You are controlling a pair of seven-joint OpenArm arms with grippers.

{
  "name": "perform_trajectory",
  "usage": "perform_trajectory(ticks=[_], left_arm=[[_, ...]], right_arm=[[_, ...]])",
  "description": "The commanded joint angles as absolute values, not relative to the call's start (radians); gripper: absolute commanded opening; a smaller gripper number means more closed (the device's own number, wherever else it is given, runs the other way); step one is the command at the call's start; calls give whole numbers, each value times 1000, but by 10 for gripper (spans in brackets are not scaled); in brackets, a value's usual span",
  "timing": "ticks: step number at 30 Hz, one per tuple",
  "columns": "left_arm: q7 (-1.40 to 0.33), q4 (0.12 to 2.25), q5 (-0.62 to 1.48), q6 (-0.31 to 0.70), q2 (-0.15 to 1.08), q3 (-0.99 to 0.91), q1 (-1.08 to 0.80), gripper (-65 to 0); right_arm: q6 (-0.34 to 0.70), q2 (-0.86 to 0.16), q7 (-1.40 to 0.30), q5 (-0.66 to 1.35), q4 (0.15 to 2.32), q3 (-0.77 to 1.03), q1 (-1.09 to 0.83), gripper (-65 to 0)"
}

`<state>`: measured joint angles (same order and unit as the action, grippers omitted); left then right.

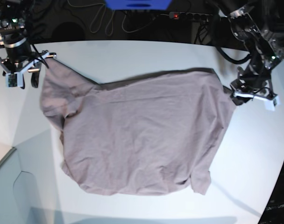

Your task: Layout the t-shirt on the table in an organized manner, then fold the t-shirt properly

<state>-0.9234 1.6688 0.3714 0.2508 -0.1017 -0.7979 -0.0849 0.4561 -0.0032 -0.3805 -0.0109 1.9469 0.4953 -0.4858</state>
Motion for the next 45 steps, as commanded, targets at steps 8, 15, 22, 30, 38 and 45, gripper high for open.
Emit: perform_trajectory(ticks=[8,15,22,30,38,45], left_arm=[[-909,1452,390,259,-76,-891,-18,-315],[-908,1369,384,259,-79,-888,42,-315],[-875,1366,381,259,-77,-834,85,-536],[-782,1379,387,252,-79,-702,76,-650],[-783,1465,526,259,-70,-826,-27,-573],[-783,1406,568,260,-64,-901,-21,-220]], right_arm=[[453,-8,-357,-2,1968,493,-489,-413],[453,-8,-357,-2,1966,493,-489,-413],[453,-8,-357,-2,1966,499,-489,-413],[453,-10,-357,-2,1968,501,-489,-413],[453,-13,-358,-2,1965,501,-487,-413],[453,-13,-358,-2,1963,493,-478,-413]])
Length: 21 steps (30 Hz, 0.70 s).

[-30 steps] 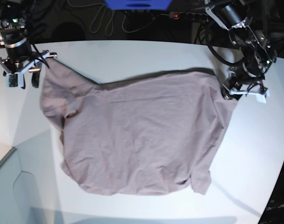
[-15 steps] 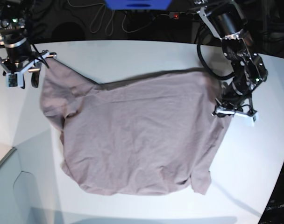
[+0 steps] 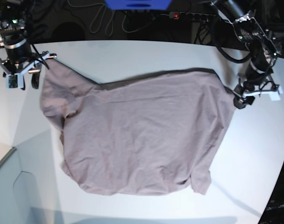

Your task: Layout the t-shirt on the table in an organized manner, then fold the t-shirt properly

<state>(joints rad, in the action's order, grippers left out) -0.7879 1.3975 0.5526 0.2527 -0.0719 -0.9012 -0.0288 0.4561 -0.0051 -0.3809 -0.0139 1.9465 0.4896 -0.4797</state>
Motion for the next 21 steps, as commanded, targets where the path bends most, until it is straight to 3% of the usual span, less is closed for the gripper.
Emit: perform_trajectory(ticks=[1,6,8,11,13,16,18,21], left_arm=[[-783,1386,568,260,-54,-901,-12,-220],[-782,1245,559,260,-44,-894,35,-221],[-776,1211,558,260,-35,-894,42,-249],[-771,1198,558,260,-24,-874,51,-447],[-771,1202,558,254,-22,-848,54,-645],[-773,1231,558,252,-22,-825,54,-625],[-773,1307,556,249,-30,-822,44,-650],[-771,1449,513,157,-71,-820,16,-650]], right_arm=[[453,-13,-358,-2,1963,493,-478,-413],[453,-13,-361,-4,1962,493,-460,-413],[453,-13,-361,-4,1962,496,-458,-413],[453,-15,-361,-4,1962,498,-456,-413],[453,-15,-361,-4,1962,498,-456,-413],[453,-15,-360,-4,1962,496,-456,-413],[453,-15,-360,-4,1962,496,-456,-413],[453,-16,-358,-4,1962,496,-456,-413]])
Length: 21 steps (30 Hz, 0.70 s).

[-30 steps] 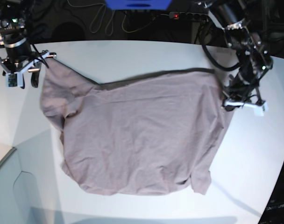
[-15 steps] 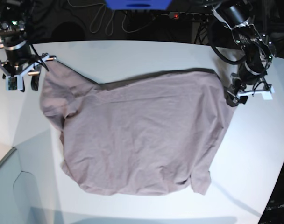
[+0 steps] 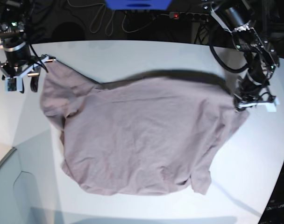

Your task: Layout the t-shirt on the table in an organized manner, then fold the t-shirt properly

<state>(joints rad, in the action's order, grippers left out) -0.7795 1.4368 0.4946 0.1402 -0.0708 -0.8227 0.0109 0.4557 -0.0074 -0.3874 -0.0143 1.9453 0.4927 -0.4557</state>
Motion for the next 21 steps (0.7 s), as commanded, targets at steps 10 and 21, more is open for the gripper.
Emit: perform_trajectory(ticks=[10,21], left_arm=[[-633,1618,136,-19,-157,-553,19,-650],[-588,1320,93,-64,-157,-383,108,-650]], right_arm=[[453,-30,-360,-4,1962,493,-456,-413],[453,-30,-358,-4,1962,499,-466,-413]])
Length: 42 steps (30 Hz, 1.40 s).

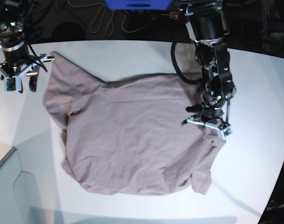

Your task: Layout the t-shirt on the table in an organized manner, then fold the t-shirt properly

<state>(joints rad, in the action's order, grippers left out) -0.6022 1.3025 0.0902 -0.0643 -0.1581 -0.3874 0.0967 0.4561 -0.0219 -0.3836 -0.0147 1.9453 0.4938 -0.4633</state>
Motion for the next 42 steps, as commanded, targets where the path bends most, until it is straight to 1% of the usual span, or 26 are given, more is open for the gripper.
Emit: perform_trajectory(ticks=[1,9,12,20,21,23,28,30,32,38,42], left_arm=[[-590,1305,93,-64,-157,-383,114,-650],[-591,1303,94,-61,-157,-380,107,-650],[-621,1316,97,-59,-157,-380,107,-650],[-641,1471,335,-59,-157,-387,53,-649],[-641,1484,357,-59,-154,-381,50,-642],[-642,1488,390,-59,-145,-378,42,-603],[-642,1484,389,-65,-142,-378,41,-449],[-642,1484,389,-67,-142,-378,39,-403],[-642,1491,387,-68,-142,-378,38,-386],[-631,1466,294,-68,-140,-397,27,-383],[-630,1414,291,-68,-140,-440,51,-383]], right_arm=[[453,-30,-358,-4,1962,499,-467,-413],[453,-30,-361,-4,1962,499,-467,-413],[453,-28,-361,-4,1962,499,-467,-413],[453,-27,-361,-4,1962,499,-467,-413],[453,-25,-361,-4,1962,499,-467,-413],[453,-25,-361,-4,1962,496,-467,-413],[453,-25,-361,-4,1962,495,-467,-413],[453,-25,-361,-4,1962,493,-467,-413],[453,-25,-360,-4,1962,493,-467,-413],[453,-24,-360,-4,1962,492,-467,-413],[453,-24,-360,-4,1962,492,-466,-413]])
